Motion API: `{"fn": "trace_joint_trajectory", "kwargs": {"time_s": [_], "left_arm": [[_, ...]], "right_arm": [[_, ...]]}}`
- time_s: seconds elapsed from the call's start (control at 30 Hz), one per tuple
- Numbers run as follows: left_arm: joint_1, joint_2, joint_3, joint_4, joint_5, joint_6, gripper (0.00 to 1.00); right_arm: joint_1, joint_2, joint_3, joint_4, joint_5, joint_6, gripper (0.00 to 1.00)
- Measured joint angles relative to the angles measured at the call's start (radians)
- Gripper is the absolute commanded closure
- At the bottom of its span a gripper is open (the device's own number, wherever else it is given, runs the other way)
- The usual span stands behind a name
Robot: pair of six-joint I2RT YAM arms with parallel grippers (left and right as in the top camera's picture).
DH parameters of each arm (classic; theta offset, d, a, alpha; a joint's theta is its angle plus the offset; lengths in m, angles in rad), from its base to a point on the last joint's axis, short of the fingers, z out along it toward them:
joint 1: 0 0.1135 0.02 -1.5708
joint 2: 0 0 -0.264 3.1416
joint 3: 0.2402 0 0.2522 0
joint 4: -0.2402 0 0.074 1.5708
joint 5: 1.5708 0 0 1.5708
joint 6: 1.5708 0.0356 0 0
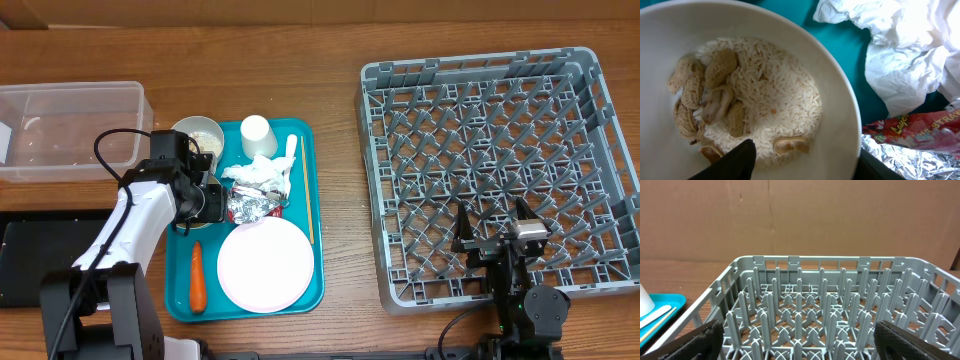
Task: Sort waste into correct bins and load items into the dishwasher rack
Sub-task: 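Lower the left gripper and grasp the front bowl's rim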
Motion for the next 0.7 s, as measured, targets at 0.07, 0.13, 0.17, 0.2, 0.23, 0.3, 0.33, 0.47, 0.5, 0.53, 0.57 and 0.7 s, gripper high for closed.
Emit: {"fn": "trace_joint_trajectory", "kwargs": {"time_s": [0.07, 0.13, 0.17, 0.2, 0.23, 0.3, 0.33, 0.47, 0.5, 0.53, 0.57, 0.7], "left_arm": [[0.000, 0.000, 0.000, 0.000, 0.005, 0.000, 0.44], [0.000, 0.000, 0.000, 0.000, 0.011, 0.000, 0.44], [0.000, 0.000, 0.000, 0.000, 0.011, 0.000, 0.44], [-0.003, 0.000, 0.000, 0.000, 0.011, 0.001, 0.44], [-0.007, 0.000, 0.000, 0.000, 0.011, 0.001, 0.44], [-0.015, 0.000, 0.000, 0.002, 0.011, 0.001, 0.45], [-0.020, 0.000, 0.000, 0.002, 0.011, 0.001, 0.45], [-0.052, 0.000, 0.000, 0.002, 0.009, 0.004, 0.44], [-0.058, 0.000, 0.000, 0.002, 0.006, 0.004, 0.45], [-0.066, 0.000, 0.000, 0.002, 0.001, 0.004, 0.45], [-0.069, 0.000, 0.000, 0.002, -0.001, 0.004, 0.46], [-0.072, 0.000, 0.000, 0.003, -0.018, 0.004, 0.51]], "right_arm": [[0.000, 0.000, 0.000, 0.000, 0.000, 0.000, 0.00], [0.000, 0.000, 0.000, 0.000, 0.000, 0.000, 0.00], [0.000, 0.000, 0.000, 0.000, 0.000, 0.000, 0.00], [0.000, 0.000, 0.000, 0.000, 0.000, 0.000, 0.00], [0.000, 0.000, 0.000, 0.000, 0.000, 0.000, 0.00], [0.000, 0.000, 0.000, 0.000, 0.000, 0.000, 0.00], [0.000, 0.000, 0.000, 0.000, 0.000, 0.000, 0.00], [0.000, 0.000, 0.000, 0.000, 0.000, 0.000, 0.00], [0.000, 0.000, 0.000, 0.000, 0.000, 0.000, 0.00], [0.000, 0.000, 0.000, 0.000, 0.000, 0.000, 0.00], [0.000, 0.000, 0.000, 0.000, 0.000, 0.000, 0.00], [0.000, 0.000, 0.000, 0.000, 0.000, 0.000, 0.00]]}}
